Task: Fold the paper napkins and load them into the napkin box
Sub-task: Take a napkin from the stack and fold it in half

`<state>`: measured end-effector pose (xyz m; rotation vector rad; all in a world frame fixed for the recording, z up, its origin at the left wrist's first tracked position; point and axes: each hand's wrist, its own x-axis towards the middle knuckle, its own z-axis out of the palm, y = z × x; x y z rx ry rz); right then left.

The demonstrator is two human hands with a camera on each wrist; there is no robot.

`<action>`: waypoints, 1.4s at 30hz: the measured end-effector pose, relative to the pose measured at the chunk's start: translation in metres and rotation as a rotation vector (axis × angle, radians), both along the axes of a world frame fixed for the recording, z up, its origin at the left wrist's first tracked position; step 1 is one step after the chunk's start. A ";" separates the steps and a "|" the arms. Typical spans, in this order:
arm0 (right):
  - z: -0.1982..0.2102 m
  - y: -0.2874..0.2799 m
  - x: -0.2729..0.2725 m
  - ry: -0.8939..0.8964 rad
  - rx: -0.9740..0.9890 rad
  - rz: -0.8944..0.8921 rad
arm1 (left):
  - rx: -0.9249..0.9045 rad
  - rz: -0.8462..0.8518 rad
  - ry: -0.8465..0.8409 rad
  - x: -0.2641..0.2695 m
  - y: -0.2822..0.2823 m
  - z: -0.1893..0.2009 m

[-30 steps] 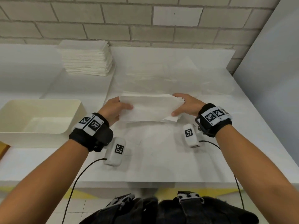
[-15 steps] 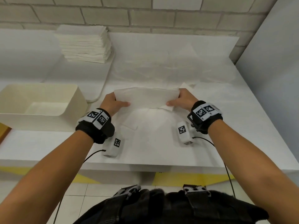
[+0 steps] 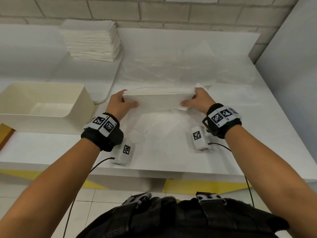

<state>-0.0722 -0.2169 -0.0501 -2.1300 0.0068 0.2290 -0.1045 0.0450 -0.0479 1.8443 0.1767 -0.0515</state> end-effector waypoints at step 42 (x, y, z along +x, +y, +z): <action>0.044 0.060 -0.017 -0.031 0.297 0.105 | -0.314 -0.112 -0.109 0.011 -0.048 0.059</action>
